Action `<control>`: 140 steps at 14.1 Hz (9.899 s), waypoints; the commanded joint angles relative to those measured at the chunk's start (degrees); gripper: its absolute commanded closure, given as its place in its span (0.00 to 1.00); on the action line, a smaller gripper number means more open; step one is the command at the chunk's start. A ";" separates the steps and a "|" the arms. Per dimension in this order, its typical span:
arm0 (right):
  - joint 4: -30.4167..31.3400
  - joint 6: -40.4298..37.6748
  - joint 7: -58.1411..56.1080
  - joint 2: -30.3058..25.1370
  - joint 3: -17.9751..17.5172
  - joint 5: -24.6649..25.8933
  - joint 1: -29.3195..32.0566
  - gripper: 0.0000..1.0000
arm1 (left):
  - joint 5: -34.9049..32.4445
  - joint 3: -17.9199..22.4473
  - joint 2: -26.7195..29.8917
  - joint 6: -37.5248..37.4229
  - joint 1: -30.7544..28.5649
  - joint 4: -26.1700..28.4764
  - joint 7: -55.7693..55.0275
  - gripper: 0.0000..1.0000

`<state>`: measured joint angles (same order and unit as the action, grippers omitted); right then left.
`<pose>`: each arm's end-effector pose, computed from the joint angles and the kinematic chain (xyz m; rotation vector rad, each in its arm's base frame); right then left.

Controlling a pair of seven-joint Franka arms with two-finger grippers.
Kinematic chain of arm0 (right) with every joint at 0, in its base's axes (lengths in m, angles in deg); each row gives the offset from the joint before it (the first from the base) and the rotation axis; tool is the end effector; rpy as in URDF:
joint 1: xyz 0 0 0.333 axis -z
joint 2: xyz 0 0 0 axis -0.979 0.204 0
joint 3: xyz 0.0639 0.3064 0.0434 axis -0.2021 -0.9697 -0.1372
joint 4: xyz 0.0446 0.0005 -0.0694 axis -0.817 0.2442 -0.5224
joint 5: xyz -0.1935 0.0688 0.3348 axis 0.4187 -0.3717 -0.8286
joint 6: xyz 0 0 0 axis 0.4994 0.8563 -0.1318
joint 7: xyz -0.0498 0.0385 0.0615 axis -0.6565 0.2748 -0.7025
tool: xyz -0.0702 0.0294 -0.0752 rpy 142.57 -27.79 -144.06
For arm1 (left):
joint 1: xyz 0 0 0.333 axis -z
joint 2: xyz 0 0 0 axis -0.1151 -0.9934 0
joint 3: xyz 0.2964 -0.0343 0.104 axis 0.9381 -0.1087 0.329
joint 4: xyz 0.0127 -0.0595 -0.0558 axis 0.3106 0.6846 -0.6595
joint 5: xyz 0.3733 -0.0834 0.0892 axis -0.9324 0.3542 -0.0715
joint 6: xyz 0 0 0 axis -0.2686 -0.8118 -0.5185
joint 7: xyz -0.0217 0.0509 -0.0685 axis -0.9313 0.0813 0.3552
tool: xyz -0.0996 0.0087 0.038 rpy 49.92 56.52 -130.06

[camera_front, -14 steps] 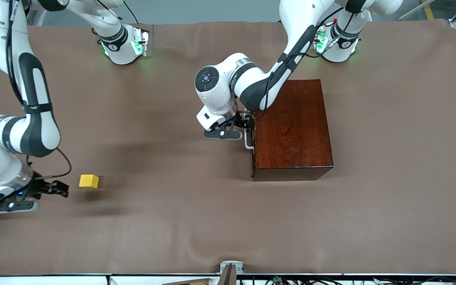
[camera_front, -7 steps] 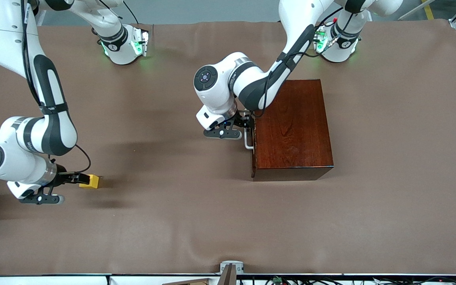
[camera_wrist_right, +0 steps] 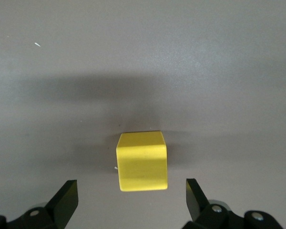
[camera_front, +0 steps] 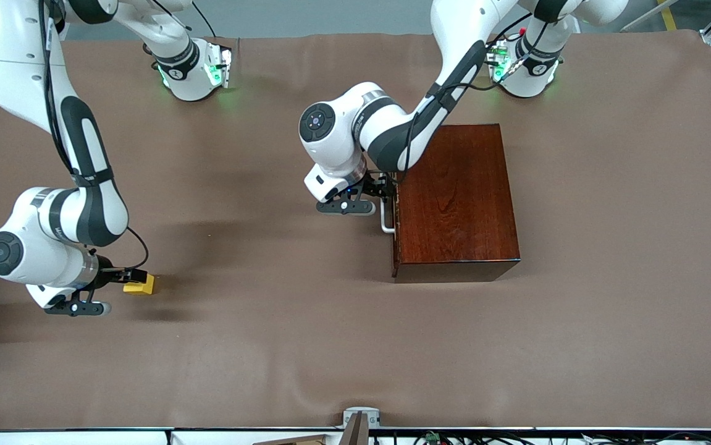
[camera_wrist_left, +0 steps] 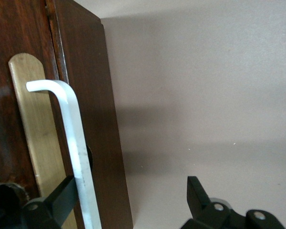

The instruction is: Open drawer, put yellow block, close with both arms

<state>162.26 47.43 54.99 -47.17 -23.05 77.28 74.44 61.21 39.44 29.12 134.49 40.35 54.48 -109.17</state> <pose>0.6737 -0.0444 0.2506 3.1292 -0.0565 -0.1125 0.4664 -0.5457 0.2952 -2.9021 0.1617 0.0389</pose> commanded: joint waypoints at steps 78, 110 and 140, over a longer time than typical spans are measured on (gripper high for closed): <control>-12.29 -14.06 -63.28 -7.97 -8.52 0.50 -34.17 1.00 | 13.17 0.64 37.90 -17.70 -45.73 10.02 45.40 0.00; -13.00 -11.76 -35.33 -7.68 -7.91 6.22 -40.09 0.00 | 12.82 0.90 38.25 -15.94 -47.93 9.67 44.52 0.00; -7.64 -39.82 6.15 -35.82 -8.62 5.43 4.84 0.00 | 10.80 -17.73 16.13 2.06 -19.91 0.81 65.16 0.00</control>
<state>152.62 7.69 58.24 -81.22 -31.45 82.65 78.42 73.31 21.80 51.52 135.19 17.76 61.41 -48.32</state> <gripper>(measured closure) 0.000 0.000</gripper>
